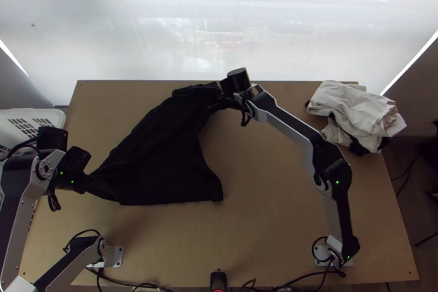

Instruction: Fold the t-shirt

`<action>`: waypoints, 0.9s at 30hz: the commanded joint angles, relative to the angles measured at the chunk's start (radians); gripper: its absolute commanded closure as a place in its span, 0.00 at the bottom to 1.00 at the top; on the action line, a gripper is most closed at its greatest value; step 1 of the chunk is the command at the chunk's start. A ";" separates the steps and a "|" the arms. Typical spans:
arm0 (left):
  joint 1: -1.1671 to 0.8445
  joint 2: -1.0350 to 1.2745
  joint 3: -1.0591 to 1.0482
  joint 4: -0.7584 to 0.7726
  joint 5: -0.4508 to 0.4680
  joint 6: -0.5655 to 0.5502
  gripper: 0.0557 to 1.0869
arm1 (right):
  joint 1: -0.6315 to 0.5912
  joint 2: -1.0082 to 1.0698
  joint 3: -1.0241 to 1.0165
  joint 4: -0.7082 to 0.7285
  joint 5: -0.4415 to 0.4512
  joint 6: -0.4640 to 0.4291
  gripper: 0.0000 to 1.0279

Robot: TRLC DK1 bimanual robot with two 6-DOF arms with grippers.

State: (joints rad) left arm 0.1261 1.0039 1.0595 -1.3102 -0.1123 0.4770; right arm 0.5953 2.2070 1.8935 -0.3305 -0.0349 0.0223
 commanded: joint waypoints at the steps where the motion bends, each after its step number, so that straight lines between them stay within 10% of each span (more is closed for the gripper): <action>1: -0.019 0.001 0.010 0.072 -0.004 -0.071 0.97 | -0.069 -0.277 -0.343 0.059 0.003 0.002 0.97; 27: -0.094 0.275 -0.032 1.079 -0.112 -0.186 0.97 | -0.316 -1.158 -1.054 -0.079 -0.028 -0.065 0.97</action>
State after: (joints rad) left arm 0.0723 1.1393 1.0428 -0.5167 -0.2047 0.2985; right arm 0.2863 1.2049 0.9318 -0.3153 -0.0582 -0.0353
